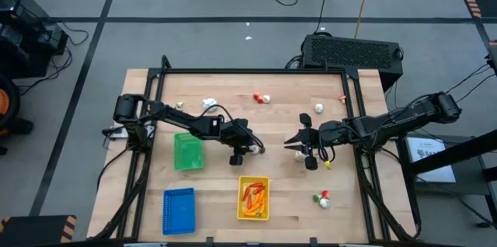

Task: Sort produce into baskets
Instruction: Put the garlic into the green basket

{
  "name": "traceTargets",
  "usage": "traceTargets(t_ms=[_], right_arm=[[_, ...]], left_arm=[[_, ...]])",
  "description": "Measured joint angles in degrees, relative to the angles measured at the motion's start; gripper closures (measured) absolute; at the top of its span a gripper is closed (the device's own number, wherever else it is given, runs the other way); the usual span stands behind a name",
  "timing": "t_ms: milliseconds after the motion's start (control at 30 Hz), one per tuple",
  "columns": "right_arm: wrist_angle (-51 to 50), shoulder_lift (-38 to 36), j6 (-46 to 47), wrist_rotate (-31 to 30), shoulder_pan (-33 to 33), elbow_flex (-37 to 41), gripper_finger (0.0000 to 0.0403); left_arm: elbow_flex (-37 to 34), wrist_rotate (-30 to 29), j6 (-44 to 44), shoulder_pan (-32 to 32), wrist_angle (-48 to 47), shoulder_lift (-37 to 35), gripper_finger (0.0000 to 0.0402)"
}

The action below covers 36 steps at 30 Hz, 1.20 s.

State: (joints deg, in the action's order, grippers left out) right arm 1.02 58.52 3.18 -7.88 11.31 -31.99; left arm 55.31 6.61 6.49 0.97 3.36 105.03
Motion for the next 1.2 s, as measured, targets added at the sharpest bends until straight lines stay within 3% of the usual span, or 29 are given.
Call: traceTargets(t_ms=[1200], right_arm=[[0.1, 0.0, 0.3, 0.2, 0.0, 0.0, 0.0349]], left_arm=[[0.0, 0.0, 0.0, -0.6, 5.3, 0.6, 0.0244]])
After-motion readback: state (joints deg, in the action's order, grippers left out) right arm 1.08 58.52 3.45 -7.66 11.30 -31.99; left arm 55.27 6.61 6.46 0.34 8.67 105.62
